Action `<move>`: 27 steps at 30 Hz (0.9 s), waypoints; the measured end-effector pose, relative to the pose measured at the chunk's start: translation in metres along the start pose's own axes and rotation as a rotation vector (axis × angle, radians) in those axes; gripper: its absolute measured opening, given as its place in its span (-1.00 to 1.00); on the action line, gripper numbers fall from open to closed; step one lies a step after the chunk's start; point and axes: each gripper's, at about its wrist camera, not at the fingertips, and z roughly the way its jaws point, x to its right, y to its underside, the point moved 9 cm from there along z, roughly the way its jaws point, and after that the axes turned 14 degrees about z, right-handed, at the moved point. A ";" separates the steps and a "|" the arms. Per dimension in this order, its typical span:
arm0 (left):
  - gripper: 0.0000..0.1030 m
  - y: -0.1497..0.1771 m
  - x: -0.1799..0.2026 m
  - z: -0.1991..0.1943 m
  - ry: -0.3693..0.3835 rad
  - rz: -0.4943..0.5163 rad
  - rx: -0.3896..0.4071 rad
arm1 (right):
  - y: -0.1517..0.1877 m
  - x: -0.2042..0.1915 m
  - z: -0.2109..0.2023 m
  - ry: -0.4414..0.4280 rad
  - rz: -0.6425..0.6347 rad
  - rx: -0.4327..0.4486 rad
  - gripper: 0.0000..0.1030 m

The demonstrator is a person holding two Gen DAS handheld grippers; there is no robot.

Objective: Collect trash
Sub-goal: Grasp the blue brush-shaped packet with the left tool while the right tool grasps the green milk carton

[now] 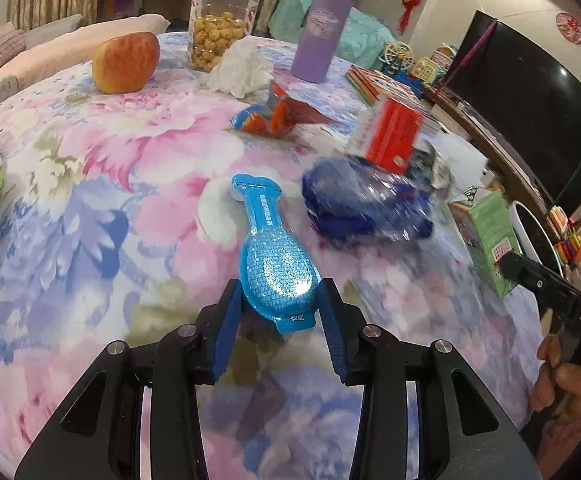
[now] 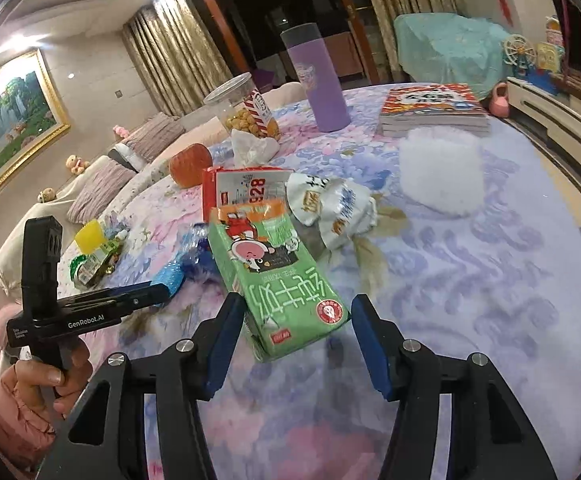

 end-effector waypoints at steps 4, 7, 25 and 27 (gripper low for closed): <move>-0.26 0.011 0.011 -0.005 0.030 0.006 -0.008 | 0.012 0.009 -0.015 0.054 0.005 -0.043 0.08; -0.26 0.013 0.017 -0.008 0.038 0.016 -0.006 | 0.022 0.008 -0.012 0.082 -0.031 -0.093 0.09; -0.31 0.019 0.069 -0.031 0.133 0.109 0.027 | 0.038 0.000 -0.009 0.121 -0.079 -0.058 0.04; -0.45 0.017 0.085 -0.031 0.156 0.139 0.031 | 0.038 0.006 -0.021 0.116 -0.052 -0.037 0.04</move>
